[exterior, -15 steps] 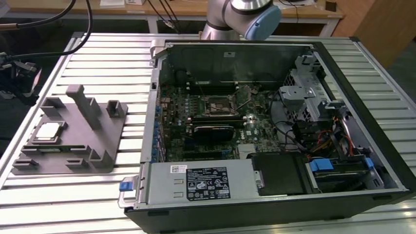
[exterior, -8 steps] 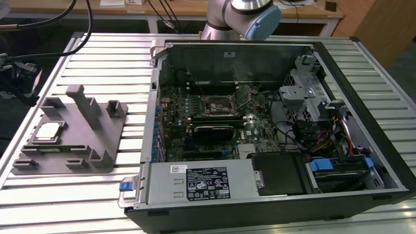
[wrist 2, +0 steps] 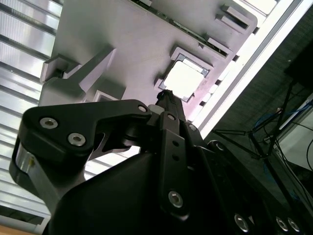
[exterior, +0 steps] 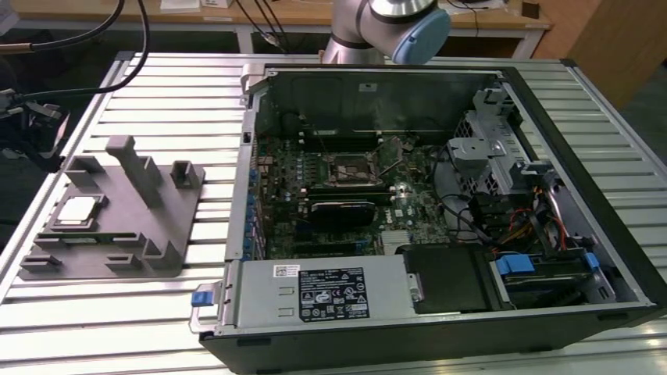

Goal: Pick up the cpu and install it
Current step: 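Pick up the cpu and move it towards the insertion slot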

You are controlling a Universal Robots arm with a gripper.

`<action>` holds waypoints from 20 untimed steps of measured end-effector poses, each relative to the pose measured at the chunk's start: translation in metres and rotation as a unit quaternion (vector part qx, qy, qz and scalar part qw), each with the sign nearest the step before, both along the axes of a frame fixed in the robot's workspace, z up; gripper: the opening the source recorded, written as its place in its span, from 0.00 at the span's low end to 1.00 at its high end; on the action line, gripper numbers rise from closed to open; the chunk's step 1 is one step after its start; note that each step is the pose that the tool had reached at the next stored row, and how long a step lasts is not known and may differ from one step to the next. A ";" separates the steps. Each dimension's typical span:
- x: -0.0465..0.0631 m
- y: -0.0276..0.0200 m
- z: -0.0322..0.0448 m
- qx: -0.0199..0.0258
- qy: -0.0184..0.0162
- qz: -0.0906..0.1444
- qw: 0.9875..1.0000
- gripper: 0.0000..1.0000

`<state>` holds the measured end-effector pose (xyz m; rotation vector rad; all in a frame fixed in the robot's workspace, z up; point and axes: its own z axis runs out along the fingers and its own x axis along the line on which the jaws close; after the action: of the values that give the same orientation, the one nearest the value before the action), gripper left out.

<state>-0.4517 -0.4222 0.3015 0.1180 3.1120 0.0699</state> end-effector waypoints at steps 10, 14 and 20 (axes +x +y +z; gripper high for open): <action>0.000 0.0000 -0.0067 0.000 0.000 0.000 1.000 0.11; 0.000 0.0000 -0.0093 0.000 0.000 0.000 1.000 0.11; 0.000 0.0000 -0.0147 0.000 0.000 0.000 1.000 0.11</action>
<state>-0.4518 -0.4222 0.2869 0.1180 3.1119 0.0699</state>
